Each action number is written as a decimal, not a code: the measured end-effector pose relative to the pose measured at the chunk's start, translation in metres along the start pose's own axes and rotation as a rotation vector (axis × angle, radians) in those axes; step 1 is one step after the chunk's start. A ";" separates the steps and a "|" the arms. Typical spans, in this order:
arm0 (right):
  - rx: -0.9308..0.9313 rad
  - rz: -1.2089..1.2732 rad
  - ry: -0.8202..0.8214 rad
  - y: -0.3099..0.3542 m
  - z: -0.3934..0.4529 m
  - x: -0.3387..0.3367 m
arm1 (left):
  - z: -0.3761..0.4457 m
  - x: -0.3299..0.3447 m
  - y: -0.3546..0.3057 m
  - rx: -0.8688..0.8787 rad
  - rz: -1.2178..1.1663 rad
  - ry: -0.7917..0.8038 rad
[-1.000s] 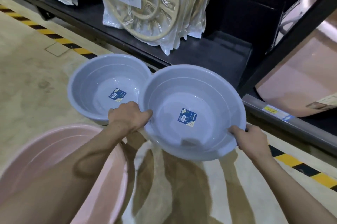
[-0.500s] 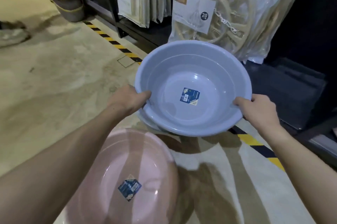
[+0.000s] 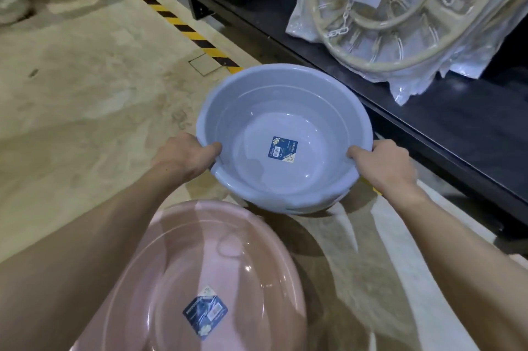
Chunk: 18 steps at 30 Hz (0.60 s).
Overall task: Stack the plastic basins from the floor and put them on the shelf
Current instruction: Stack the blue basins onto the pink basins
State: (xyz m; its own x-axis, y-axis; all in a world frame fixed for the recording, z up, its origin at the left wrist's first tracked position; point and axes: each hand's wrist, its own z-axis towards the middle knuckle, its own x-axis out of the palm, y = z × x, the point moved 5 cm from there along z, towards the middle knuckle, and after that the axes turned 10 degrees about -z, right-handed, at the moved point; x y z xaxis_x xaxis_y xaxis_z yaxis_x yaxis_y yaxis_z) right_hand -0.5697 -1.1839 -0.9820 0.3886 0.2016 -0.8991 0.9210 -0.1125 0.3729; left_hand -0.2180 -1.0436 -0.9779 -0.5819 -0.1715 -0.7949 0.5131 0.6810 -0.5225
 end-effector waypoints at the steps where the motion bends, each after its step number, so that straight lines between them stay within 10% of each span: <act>1: -0.005 -0.014 -0.002 -0.002 0.003 0.004 | 0.004 0.004 0.000 0.003 0.014 0.012; 18: 0.094 -0.076 0.082 -0.033 0.013 0.044 | 0.014 0.073 0.017 -0.123 -0.216 0.114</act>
State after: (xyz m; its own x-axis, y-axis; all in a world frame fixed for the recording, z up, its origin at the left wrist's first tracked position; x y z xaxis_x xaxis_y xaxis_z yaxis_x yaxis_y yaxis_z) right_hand -0.5832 -1.1842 -1.0370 0.3220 0.2912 -0.9008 0.9429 -0.1839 0.2776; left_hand -0.2422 -1.0545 -1.0492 -0.7405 -0.2457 -0.6256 0.2927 0.7199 -0.6293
